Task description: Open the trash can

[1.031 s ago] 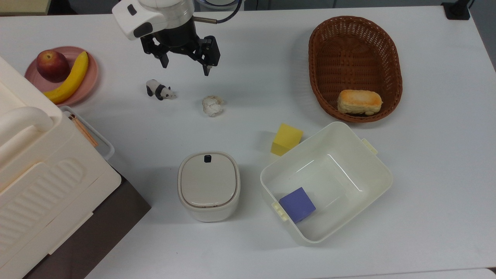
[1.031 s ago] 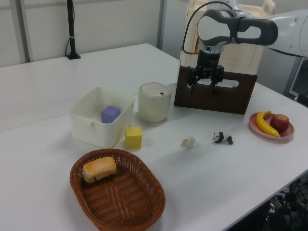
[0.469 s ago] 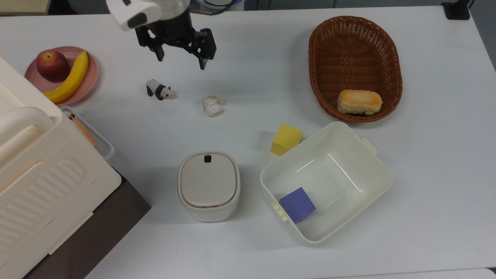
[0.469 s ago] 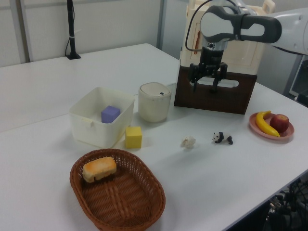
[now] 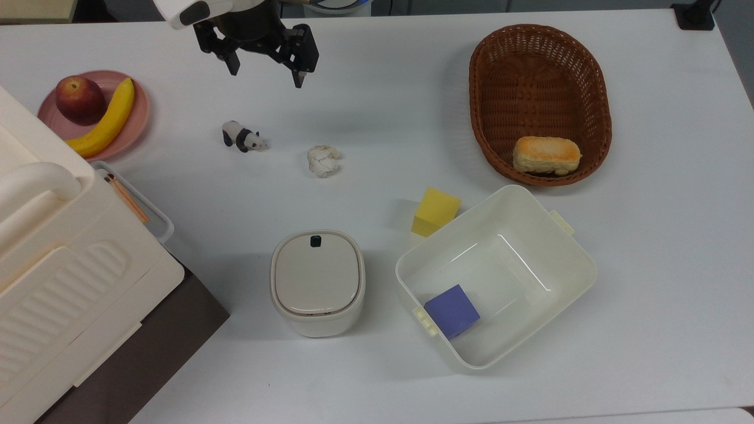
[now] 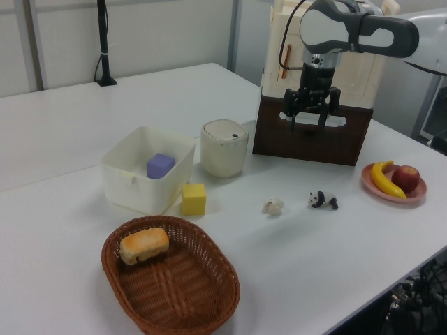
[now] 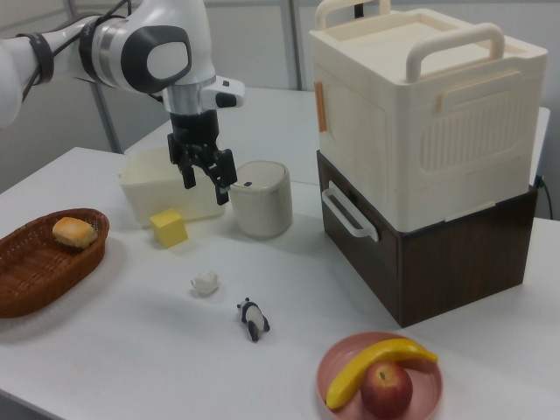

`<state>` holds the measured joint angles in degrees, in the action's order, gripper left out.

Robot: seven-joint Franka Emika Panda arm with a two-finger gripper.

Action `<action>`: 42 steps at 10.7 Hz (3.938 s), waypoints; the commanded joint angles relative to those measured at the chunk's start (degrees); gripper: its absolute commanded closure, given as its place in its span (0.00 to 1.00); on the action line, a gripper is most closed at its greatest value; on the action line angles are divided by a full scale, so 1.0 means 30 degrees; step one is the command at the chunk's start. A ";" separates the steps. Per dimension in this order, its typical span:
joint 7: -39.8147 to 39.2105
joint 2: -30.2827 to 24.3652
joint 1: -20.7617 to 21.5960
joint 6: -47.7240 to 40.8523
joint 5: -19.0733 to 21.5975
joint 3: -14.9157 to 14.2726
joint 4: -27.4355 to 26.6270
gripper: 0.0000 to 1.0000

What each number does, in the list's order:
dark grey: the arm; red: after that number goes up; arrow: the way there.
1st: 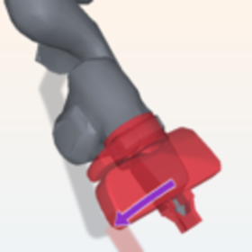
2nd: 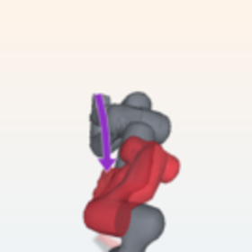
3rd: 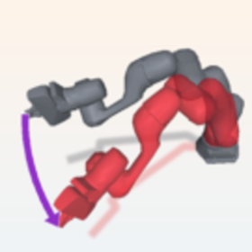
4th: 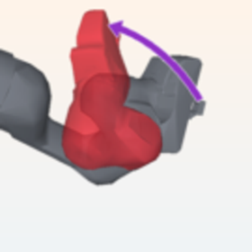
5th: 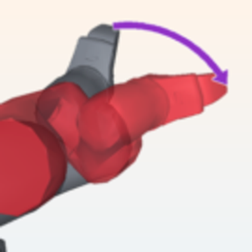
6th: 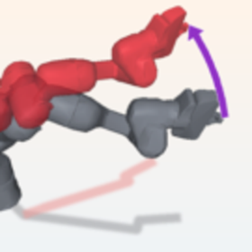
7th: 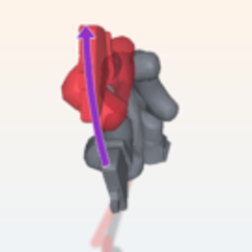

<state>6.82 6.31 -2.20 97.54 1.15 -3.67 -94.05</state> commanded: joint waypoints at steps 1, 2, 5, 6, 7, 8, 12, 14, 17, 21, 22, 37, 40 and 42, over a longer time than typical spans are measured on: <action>-0.0428 -0.0435 0.0059 -0.0609 -0.0353 0.0050 -0.0085 0.00; -0.0428 -0.0405 0.0118 -0.0609 -0.0353 0.0079 -0.0114 0.00; -0.0428 -0.0317 0.0177 -0.0521 -0.0441 0.0109 -0.0143 0.00; -0.0428 -0.0317 0.0206 -0.0521 -0.0441 0.0167 -0.0173 0.00; -0.0428 -0.0317 0.0206 -0.0521 -0.0470 0.0197 -0.0173 0.00; -0.0428 -0.0317 0.0148 -0.0521 -0.0470 0.0197 -0.0144 0.00; -0.0428 -0.0142 0.0294 -0.0433 -0.0499 0.0226 -0.0114 0.00; -0.0428 -0.0170 0.0235 -0.0403 -0.0499 0.0226 -0.0085 0.00; -0.0428 -0.0171 0.0206 -0.0374 -0.0499 0.0197 -0.0085 0.00; -0.0428 -0.0200 0.0206 -0.0403 -0.0499 0.0168 -0.0056 0.00; -0.0428 -0.0287 0.0177 -0.0432 -0.0499 0.0110 -0.0056 0.00; -0.0545 0.5892 0.0440 1.1866 -0.0675 0.0723 0.2844 1.00; -0.0458 0.6273 0.1375 1.2340 -0.0675 0.0724 0.2903 1.00; -0.0428 0.6827 0.1757 1.2458 -0.0675 0.0724 0.3224 1.00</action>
<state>5.87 24.75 1.69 133.93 -1.37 -1.17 -86.04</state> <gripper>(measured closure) 0.991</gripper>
